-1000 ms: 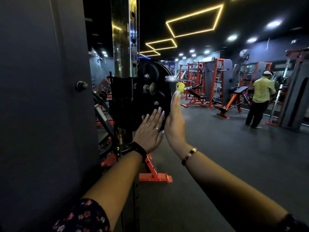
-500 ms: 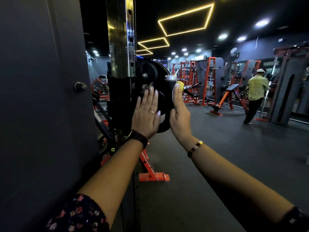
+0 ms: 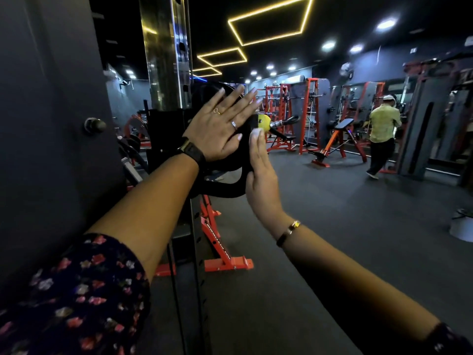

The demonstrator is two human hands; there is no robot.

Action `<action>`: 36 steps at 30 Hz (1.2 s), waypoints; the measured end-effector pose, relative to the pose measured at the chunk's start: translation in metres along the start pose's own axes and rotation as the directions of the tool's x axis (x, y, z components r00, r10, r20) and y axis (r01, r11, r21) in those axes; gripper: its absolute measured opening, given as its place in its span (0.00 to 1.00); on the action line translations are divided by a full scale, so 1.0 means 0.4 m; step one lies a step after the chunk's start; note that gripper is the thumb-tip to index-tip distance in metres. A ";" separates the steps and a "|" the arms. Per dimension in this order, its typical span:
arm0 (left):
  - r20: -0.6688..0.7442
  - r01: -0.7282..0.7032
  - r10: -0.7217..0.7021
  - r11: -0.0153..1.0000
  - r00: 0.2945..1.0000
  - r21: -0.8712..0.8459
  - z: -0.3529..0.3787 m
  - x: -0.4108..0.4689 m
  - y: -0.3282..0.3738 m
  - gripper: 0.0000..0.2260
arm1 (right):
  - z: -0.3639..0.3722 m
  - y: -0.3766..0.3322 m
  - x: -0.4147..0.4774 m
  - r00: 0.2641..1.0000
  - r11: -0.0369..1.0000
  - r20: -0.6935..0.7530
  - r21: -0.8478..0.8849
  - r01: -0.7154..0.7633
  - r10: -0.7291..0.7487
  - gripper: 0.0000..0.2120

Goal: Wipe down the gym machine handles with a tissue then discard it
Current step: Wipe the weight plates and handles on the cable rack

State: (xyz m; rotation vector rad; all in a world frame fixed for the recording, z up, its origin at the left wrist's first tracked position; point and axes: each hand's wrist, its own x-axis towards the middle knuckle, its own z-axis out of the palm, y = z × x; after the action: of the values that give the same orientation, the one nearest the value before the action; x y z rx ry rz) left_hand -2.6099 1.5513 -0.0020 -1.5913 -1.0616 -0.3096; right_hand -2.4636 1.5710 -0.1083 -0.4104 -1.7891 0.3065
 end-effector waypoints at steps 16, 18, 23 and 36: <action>0.180 -0.327 0.284 0.898 0.942 0.295 -0.045 0.036 -0.023 0.30 | 0.009 0.018 0.005 0.983 0.919 0.006 0.355 -0.175 0.185 0.38; 0.223 -0.306 0.244 0.897 0.944 0.317 -0.050 0.022 -0.011 0.29 | 0.009 0.046 -0.045 0.986 0.901 0.041 0.401 -0.163 0.160 0.39; 0.321 -0.248 0.125 0.891 0.939 0.380 -0.084 0.010 0.035 0.30 | -0.012 0.049 -0.030 0.911 0.758 0.278 0.509 -0.409 0.305 0.34; 0.516 -0.208 -0.094 0.843 0.851 0.497 -0.169 0.031 0.149 0.27 | -0.077 0.090 -0.063 0.882 0.751 0.461 0.546 -0.371 0.101 0.36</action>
State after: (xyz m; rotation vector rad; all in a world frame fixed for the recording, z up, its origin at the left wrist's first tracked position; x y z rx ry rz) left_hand -2.5352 1.5003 -0.0101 -1.1978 -1.3605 0.4779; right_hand -2.4242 1.5923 -0.1373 -0.0942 -1.8998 1.2165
